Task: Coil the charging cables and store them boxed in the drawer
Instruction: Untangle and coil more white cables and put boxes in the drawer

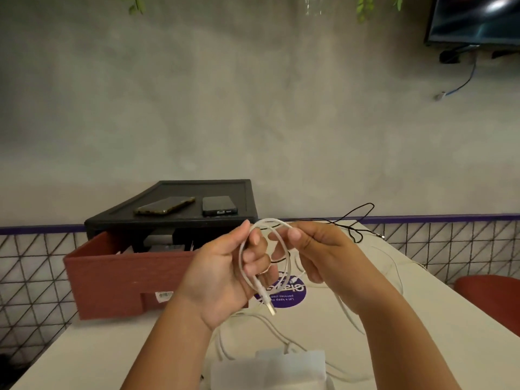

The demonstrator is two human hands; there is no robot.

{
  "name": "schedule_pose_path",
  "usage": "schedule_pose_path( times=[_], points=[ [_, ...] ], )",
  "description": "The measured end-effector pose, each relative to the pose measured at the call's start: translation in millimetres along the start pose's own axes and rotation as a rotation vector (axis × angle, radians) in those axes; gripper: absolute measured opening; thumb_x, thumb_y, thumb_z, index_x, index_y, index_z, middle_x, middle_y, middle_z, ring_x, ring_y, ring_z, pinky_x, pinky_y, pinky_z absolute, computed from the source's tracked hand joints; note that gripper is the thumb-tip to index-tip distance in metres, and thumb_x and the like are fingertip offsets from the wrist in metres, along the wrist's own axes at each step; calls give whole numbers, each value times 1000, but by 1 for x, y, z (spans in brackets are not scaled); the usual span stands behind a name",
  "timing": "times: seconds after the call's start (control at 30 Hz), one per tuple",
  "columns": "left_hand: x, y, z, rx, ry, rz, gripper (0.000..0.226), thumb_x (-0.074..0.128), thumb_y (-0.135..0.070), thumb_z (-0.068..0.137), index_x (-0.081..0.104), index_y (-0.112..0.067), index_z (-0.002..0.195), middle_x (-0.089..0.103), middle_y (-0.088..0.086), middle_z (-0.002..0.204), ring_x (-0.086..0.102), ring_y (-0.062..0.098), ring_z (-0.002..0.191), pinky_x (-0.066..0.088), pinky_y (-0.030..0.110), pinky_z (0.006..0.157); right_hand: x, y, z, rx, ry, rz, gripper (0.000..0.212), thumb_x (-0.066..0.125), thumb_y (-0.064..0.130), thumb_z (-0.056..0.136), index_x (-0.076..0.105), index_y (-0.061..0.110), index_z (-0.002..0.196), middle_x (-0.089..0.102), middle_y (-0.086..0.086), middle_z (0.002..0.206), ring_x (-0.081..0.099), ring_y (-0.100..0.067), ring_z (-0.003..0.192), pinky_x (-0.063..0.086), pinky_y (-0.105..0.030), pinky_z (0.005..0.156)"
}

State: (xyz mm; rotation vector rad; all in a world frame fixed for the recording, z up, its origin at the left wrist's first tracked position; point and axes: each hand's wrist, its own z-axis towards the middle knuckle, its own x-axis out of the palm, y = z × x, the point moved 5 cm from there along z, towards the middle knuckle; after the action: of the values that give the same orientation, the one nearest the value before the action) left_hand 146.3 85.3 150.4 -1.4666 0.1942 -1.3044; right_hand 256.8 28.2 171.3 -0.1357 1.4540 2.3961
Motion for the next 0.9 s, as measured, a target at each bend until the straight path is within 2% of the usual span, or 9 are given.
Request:
schedule_pose_path(
  times=[0.1, 0.23, 0.33, 0.43, 0.57, 0.63, 0.73, 0.83, 0.9],
  points=[
    [-3, 7, 0, 52, -121, 136, 23, 47, -25, 82, 58, -9, 70, 38, 0, 52, 37, 11, 43, 49, 26, 51, -3, -6, 1, 39, -1, 12, 27, 44, 17, 97, 70, 17, 95, 53, 2, 55, 31, -8, 43, 25, -16, 41],
    [-1, 11, -2, 69, -172, 267, 20, 45, -22, 84, 57, -5, 83, 32, -2, 49, 34, 9, 41, 47, 24, 49, -8, -13, 4, 87, -29, -50, 26, 47, 16, 96, 70, 26, 99, 44, 8, 48, 30, -4, 43, 25, -15, 43],
    [7, 4, -4, 71, -153, 311, 24, 49, -29, 77, 58, -6, 78, 23, -5, 45, 24, 6, 35, 39, 22, 41, -5, -8, 7, 70, -8, -23, 26, 48, 15, 96, 71, 26, 96, 42, 9, 47, 30, -3, 43, 25, -13, 43],
    [11, 0, -6, 38, -146, 247, 27, 53, -34, 74, 59, -8, 72, 17, -8, 42, 17, 4, 31, 31, 19, 36, 0, -4, 11, 35, -13, -11, 26, 48, 14, 95, 70, 25, 89, 42, 9, 45, 34, 0, 43, 27, -11, 45],
    [10, -5, -7, 52, -180, 264, 19, 56, -28, 73, 62, -10, 69, 19, -6, 45, 16, 2, 31, 22, 13, 33, 1, -1, 13, -6, -60, -23, 25, 49, 14, 94, 67, 19, 78, 44, 7, 43, 35, 0, 38, 26, -6, 43],
    [5, -8, -7, 114, -233, 393, 9, 58, -18, 78, 63, -13, 73, 29, -3, 50, 21, 3, 33, 23, 15, 32, 2, 1, 14, -10, -84, -9, 24, 50, 13, 94, 66, 17, 75, 44, 7, 42, 33, 0, 37, 26, -7, 42],
    [-3, -17, -8, 267, -375, 735, 25, 59, -2, 85, 64, -23, 73, 48, -5, 52, 43, 7, 41, 40, 22, 44, -1, 2, 14, -17, -156, -6, 24, 51, 14, 93, 67, 17, 74, 41, 9, 42, 32, -1, 38, 26, -9, 42],
    [-2, -27, -13, 369, -412, 1079, 20, 66, -4, 80, 63, -24, 78, 61, -11, 62, 59, 12, 59, 51, 23, 56, -10, 1, 14, -5, -261, -1, 26, 53, 18, 92, 68, 20, 71, 40, 10, 43, 31, -2, 42, 26, -17, 46],
    [-1, -29, -14, 341, -379, 1173, 16, 69, -9, 78, 64, -23, 78, 63, -11, 64, 58, 11, 58, 48, 20, 53, -15, 1, 13, 15, -298, 4, 28, 54, 20, 92, 69, 22, 69, 40, 11, 43, 32, -3, 43, 27, -18, 47]
  ],
)
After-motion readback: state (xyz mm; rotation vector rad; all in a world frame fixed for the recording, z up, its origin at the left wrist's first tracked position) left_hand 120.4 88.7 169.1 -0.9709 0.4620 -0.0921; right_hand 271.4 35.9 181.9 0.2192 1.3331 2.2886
